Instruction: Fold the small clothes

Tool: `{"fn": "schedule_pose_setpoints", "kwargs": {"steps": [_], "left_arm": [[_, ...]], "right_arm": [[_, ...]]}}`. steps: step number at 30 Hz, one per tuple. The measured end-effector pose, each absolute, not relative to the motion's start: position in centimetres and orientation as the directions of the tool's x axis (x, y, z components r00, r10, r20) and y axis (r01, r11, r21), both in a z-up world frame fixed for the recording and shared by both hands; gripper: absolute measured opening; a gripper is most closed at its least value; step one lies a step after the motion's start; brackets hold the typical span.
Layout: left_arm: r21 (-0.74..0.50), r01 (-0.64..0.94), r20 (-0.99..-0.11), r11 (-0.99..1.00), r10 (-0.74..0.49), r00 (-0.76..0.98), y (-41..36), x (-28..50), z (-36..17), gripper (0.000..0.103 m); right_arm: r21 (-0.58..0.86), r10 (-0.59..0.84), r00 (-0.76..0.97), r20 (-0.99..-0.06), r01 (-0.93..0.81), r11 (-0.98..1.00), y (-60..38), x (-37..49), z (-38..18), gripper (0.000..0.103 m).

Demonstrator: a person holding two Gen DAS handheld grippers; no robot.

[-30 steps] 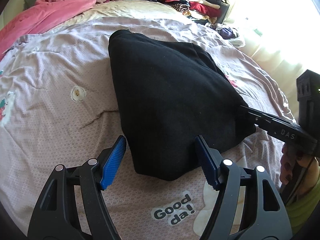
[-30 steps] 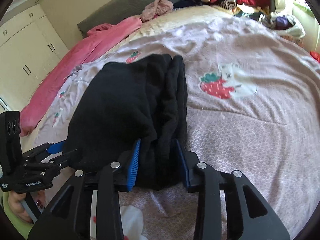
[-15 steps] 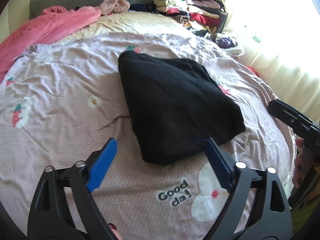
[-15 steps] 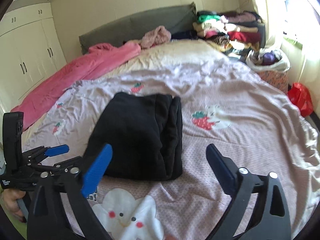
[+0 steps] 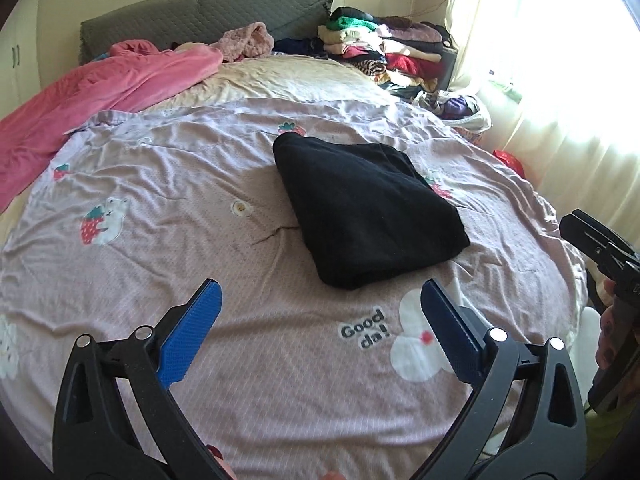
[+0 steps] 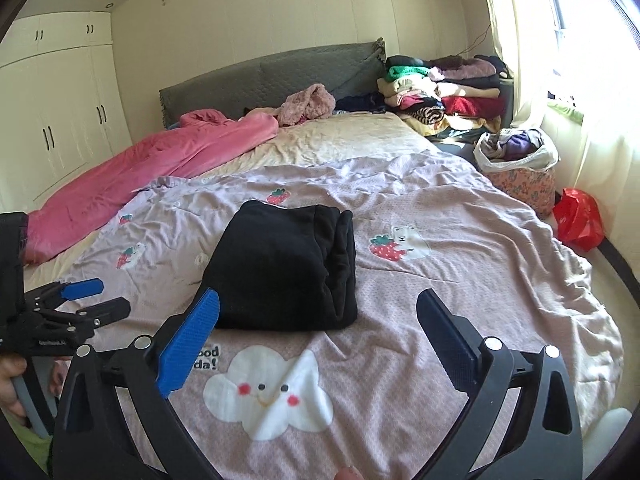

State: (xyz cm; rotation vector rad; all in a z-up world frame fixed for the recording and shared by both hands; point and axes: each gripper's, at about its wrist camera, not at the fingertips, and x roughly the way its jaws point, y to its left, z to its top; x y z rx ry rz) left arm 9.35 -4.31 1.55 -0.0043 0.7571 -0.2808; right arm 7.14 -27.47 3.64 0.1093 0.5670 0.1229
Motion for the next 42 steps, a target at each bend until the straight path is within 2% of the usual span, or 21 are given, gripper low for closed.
{"fn": "schedule_pose_setpoints", "kwargs": {"steps": [15,24,42], "left_arm": [[-0.112,0.227,-0.662,0.967,-0.243,0.709,-3.5,4.3,0.2,0.094],[-0.100,0.210,-0.697,0.973,-0.219,0.683,-3.8,4.4,-2.3,0.094],[-0.098,0.199,-0.699,0.975,-0.209,0.684,-4.0,4.4,-2.5,0.094]], "right_arm": [[0.110,0.094,0.835,-0.543,-0.040,0.993,-26.0,2.5,0.9,0.099],[0.125,0.055,0.790,-0.610,0.027,0.992,-26.5,2.9,-2.6,0.099],[0.116,0.075,0.785,-0.615,-0.004,0.993,-25.9,3.0,-2.6,0.099]]}}
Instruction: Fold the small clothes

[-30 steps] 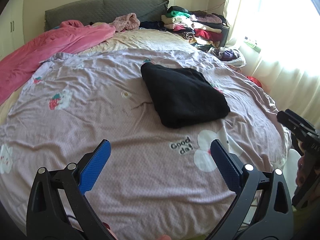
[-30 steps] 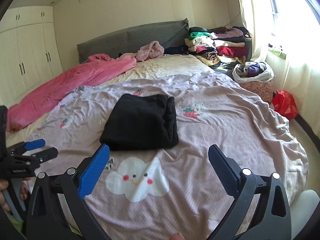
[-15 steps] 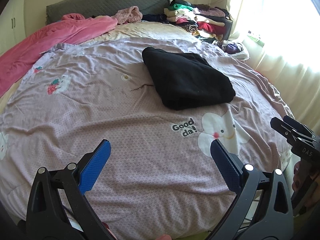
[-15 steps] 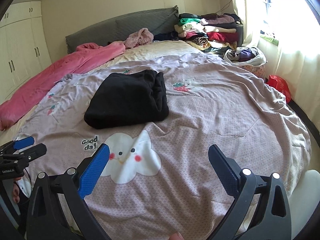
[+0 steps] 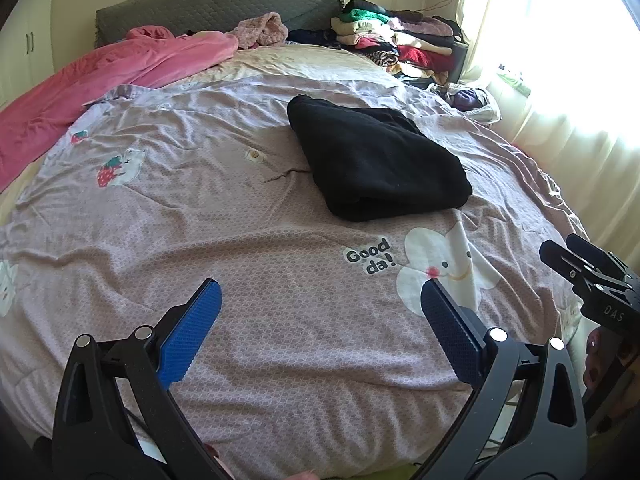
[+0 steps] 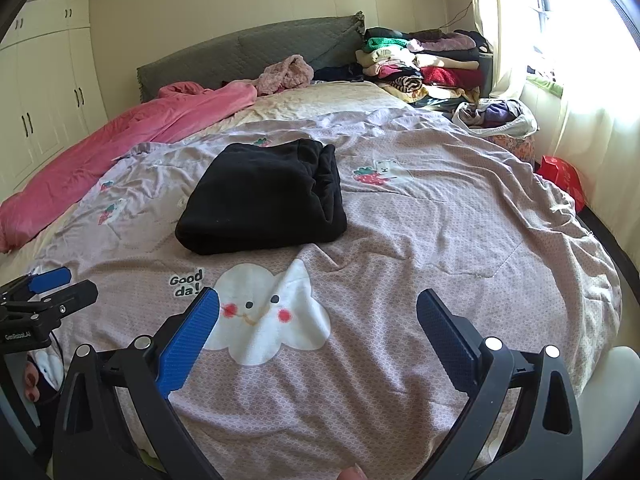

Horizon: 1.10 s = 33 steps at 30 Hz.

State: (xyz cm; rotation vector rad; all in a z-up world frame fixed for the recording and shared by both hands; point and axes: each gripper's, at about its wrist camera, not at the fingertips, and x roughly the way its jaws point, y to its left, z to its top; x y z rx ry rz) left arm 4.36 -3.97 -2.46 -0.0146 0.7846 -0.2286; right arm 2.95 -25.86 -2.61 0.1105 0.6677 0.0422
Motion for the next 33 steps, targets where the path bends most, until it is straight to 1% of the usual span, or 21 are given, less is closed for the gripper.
{"fn": "schedule_pose_setpoints", "kwargs": {"steps": [33], "left_arm": [[-0.105,0.184,-0.700,0.977,-0.204,0.684,-3.9,4.1,-2.5,0.094]], "right_arm": [[0.115,0.086,0.766,-0.637,-0.016,0.993,-24.8,2.9,-2.8,0.099]]}}
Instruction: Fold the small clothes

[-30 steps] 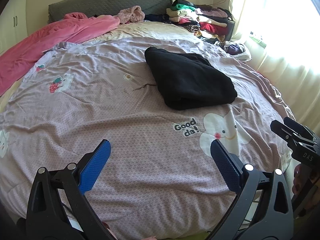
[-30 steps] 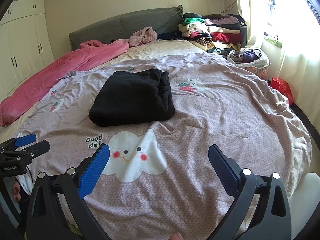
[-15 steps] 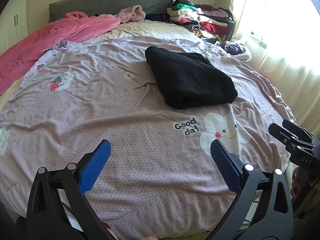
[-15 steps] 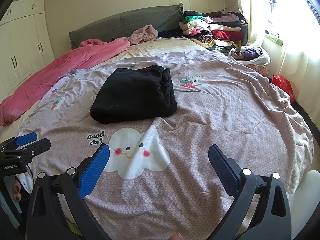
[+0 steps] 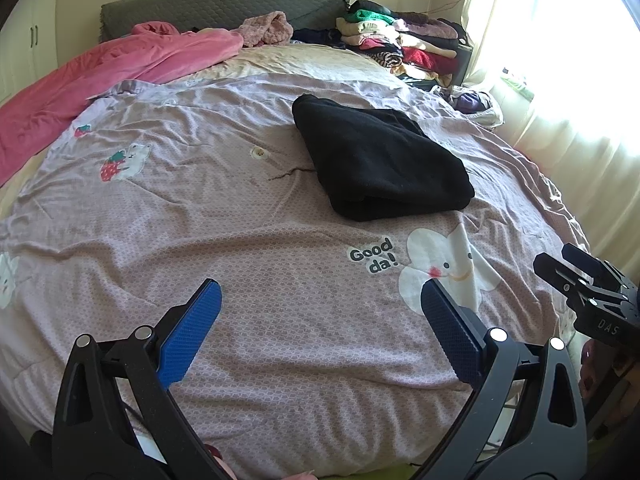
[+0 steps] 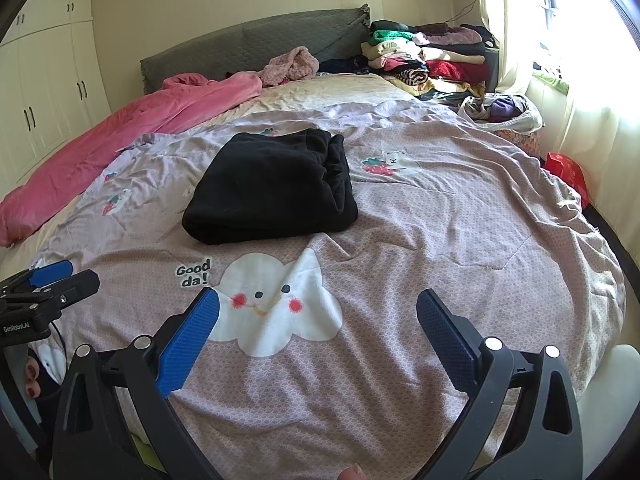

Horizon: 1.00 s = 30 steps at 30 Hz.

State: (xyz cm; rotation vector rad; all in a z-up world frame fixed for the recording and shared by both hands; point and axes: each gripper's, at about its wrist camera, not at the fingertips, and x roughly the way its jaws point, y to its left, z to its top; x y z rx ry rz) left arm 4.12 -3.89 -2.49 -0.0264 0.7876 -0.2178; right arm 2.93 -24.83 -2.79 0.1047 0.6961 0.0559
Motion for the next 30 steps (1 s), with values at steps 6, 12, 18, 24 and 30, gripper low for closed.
{"fn": "schedule_pose_setpoints", "kwargs": {"steps": [6,12,18,24,30], "left_arm": [[-0.105,0.186,-0.700,0.977,-0.205,0.684,-3.89,4.10,-2.46,0.094],[-0.103,0.185,-0.702,0.977,-0.203,0.683,-3.98,4.04,-2.48,0.094],[-0.106,0.186,-0.701,0.977,-0.206,0.682,-3.87,4.10,-2.50,0.094],[-0.107,0.185,-0.701,0.977,-0.206,0.682,-3.90,4.08,-2.50,0.094],[-0.105,0.185,-0.702,0.977,-0.205,0.682,-3.91,4.08,-2.51,0.094]], "right_arm": [[0.118,0.089,0.765,-0.638,-0.017,0.993,-24.71,3.08,-2.81,0.099],[0.116,0.091,0.766,-0.636,-0.021,0.993,-24.65,3.23,-2.69,0.099],[0.119,0.094,0.765,-0.637,-0.023,0.993,-24.67,3.20,-2.70,0.099],[0.117,0.093,0.762,-0.641,-0.023,0.993,-24.69,3.22,-2.81,0.099],[0.118,0.092,0.762,-0.640,-0.021,0.993,-24.75,3.18,-2.87,0.099]]}}
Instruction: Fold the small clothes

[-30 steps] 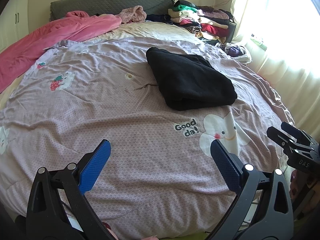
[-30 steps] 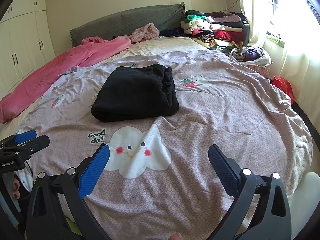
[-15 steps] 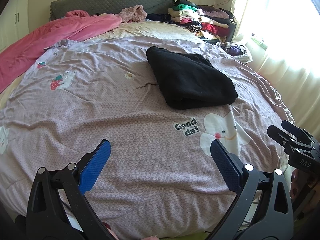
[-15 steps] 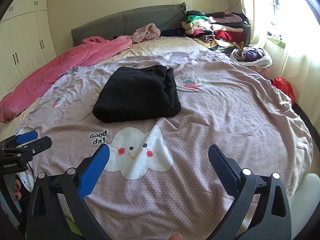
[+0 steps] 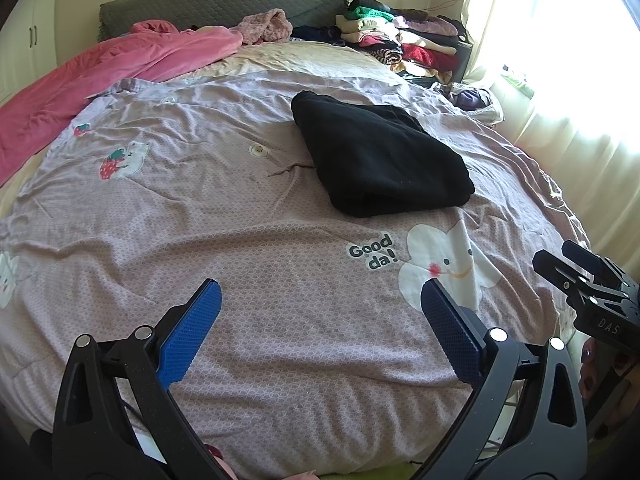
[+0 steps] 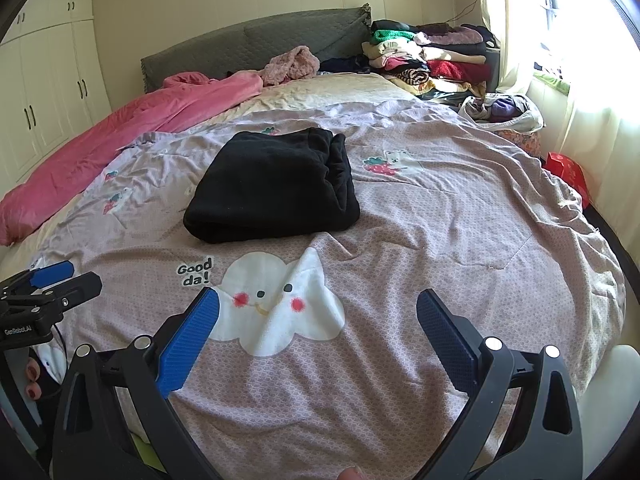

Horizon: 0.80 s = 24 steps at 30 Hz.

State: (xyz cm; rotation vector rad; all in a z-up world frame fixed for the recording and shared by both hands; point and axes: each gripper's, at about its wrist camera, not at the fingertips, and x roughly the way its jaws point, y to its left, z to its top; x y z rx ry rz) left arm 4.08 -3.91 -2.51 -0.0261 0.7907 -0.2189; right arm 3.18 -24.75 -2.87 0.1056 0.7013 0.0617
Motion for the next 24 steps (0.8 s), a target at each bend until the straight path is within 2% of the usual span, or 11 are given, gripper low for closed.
{"fn": "schedule_pose_setpoints", "kwargs": {"steps": [24], "left_arm": [[-0.107,0.192,-0.722,0.976,-0.209,0.660,-3.88,3.87,-3.19,0.094]], "right_arm": [[0.104,0.062,0.765,-0.641,0.007,0.995,-25.31,3.03,-2.80,0.099]]}}
